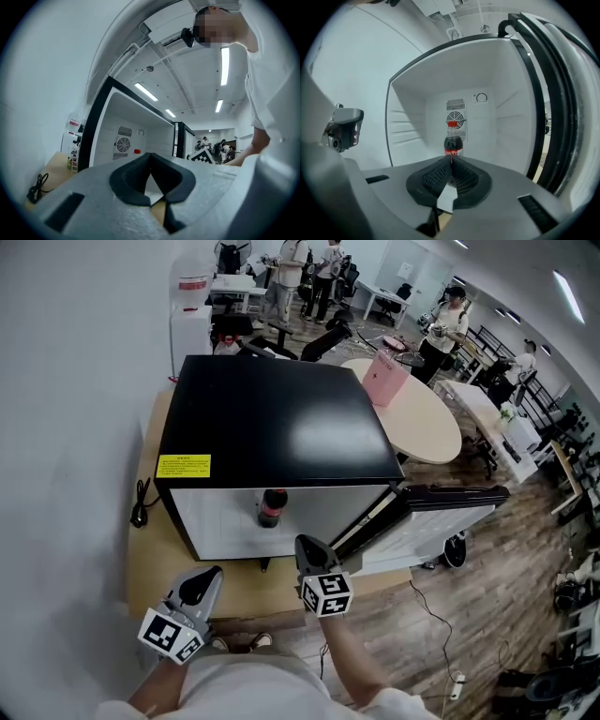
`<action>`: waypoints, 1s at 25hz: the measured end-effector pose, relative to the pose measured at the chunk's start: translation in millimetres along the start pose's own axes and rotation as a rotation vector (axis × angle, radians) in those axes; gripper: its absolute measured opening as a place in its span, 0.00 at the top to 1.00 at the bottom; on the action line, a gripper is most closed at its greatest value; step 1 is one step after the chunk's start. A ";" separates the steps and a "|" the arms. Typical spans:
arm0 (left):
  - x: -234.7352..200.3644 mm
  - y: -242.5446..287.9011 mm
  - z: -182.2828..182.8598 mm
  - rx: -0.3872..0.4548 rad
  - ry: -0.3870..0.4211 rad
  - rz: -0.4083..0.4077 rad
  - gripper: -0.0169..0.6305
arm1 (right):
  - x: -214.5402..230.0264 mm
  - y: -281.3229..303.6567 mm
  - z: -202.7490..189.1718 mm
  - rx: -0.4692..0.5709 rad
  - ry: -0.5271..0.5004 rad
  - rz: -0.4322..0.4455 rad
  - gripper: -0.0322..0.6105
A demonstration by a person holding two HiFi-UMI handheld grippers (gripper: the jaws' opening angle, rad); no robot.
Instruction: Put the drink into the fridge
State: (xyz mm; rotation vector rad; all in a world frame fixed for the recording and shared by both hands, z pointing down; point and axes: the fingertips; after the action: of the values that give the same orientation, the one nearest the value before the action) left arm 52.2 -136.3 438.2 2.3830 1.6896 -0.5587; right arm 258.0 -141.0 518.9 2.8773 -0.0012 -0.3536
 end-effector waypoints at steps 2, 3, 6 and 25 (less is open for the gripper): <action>-2.9 2.9 1.7 0.003 0.001 0.001 0.95 | 4.1 -8.4 -2.1 0.003 0.021 -0.009 0.95; -4.6 4.1 2.7 0.005 0.001 0.003 0.95 | 5.8 -12.9 -2.9 0.006 0.032 -0.009 0.95; -10.0 7.4 5.1 0.009 0.004 0.008 0.95 | 11.5 -26.8 -2.1 0.025 0.066 -0.013 0.95; -31.4 17.1 37.0 0.052 0.040 0.021 0.95 | 58.7 -102.4 95.2 0.278 0.065 -0.094 0.95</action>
State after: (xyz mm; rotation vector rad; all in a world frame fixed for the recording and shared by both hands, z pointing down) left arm 51.6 -182.4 415.4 2.4615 1.6840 -0.5623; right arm 289.3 -66.0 390.9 3.1708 0.1051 -0.2984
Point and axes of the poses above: the fingertips, and each gripper's own axes: y forward along the fingers, x to its right, z out of its top, and after that the axes turned 15 degrees about -y, right-handed
